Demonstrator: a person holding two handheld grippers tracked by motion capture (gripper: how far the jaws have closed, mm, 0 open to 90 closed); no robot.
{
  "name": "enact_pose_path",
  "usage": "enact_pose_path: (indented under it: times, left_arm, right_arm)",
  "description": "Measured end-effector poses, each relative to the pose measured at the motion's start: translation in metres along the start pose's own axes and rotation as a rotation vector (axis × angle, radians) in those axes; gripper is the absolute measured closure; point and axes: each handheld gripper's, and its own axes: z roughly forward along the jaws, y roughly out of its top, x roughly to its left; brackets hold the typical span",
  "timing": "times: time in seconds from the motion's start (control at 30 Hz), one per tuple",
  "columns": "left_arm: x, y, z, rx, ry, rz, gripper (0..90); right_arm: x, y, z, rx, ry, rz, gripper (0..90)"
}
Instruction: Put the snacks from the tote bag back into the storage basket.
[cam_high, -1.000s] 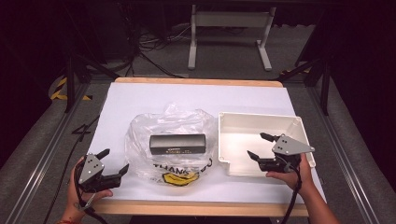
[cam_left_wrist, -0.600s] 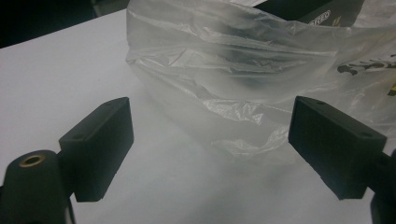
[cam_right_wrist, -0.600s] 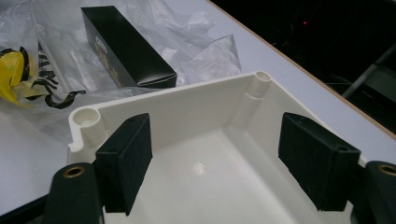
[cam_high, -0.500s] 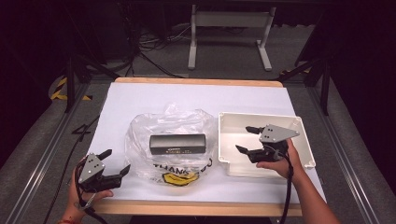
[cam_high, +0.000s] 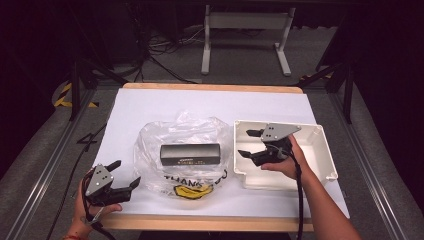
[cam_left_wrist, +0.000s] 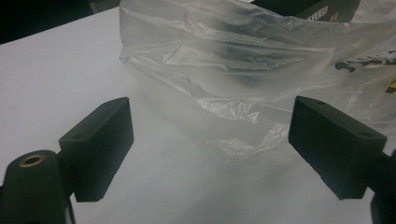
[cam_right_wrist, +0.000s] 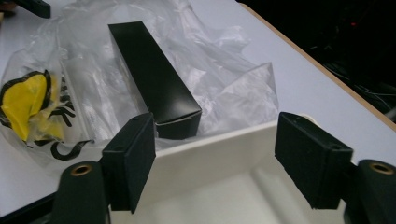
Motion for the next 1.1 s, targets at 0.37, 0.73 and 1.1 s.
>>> enact_pose_path:
  times: [0.37, 0.73, 1.1]
  left_arm:
    - [0.0, 0.0, 0.001, 0.011, 0.004, 0.01, 15.0]
    - [0.0, -0.001, 0.0, 0.008, -0.001, 0.006, 15.1]
    - [-0.001, -0.003, -0.004, 0.013, -0.004, 0.008, 15.3]
  right_arm:
    - [-0.001, 0.022, 0.027, 0.038, 0.085, -0.06, 33.4]
    - [-0.002, 0.036, 0.056, 0.095, 0.171, -0.087, 33.1]
    - [0.001, 0.046, 0.075, 0.157, 0.234, -0.123, 32.4]
